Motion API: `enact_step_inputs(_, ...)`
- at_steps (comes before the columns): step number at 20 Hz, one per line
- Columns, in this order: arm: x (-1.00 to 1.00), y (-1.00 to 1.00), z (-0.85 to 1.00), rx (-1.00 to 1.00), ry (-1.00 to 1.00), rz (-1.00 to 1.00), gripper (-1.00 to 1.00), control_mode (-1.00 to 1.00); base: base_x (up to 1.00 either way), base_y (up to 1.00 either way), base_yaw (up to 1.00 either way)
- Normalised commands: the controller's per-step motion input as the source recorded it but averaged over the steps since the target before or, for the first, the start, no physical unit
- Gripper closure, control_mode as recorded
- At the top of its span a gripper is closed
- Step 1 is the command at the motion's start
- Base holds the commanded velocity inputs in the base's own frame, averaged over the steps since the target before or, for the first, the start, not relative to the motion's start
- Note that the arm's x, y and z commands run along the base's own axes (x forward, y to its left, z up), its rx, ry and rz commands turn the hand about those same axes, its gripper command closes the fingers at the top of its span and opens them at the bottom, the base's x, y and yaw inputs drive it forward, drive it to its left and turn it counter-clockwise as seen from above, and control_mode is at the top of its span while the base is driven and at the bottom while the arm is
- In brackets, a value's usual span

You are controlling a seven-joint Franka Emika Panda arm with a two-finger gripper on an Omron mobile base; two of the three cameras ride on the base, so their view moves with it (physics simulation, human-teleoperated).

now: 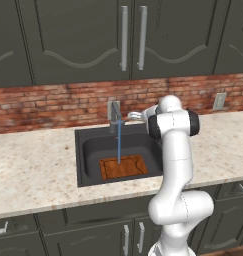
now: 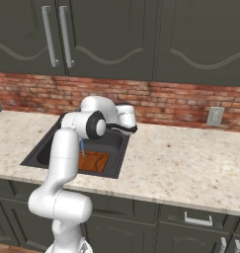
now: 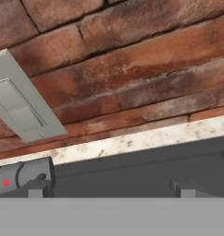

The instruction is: Turn on the sink faucet with hot water and rinse the cutting board for ten seconds, then turn off the faucet. Push the cutting board to reach the water if necessary.

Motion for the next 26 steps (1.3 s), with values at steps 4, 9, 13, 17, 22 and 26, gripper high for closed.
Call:
enact_step_inputs(4,0.0,0.0,0.0,0.0,0.0,0.0,-1.0,-1.0,0.0,0.0,0.0)
enact_step_inputs(9,0.0,-0.12,0.0,0.0,0.0,0.0,-1.0,-1.0,0.0,0.0,0.0)
enact_step_inputs(13,0.07,-0.17,0.0,0.0,0.0,0.0,-1.0,-1.0,0.0,0.0,0.0)
enact_step_inputs(17,0.1,-0.09,0.0,0.0,0.0,0.0,-1.0,-1.0,0.0,0.0,0.0)
enact_step_inputs(22,0.03,0.0,0.0,0.0,0.0,0.0,-1.0,-1.0,0.0,0.0,0.0)
enact_step_inputs(26,0.0,0.01,-0.04,0.0,0.0,0.0,-1.0,-1.0,0.0,0.0,0.0)
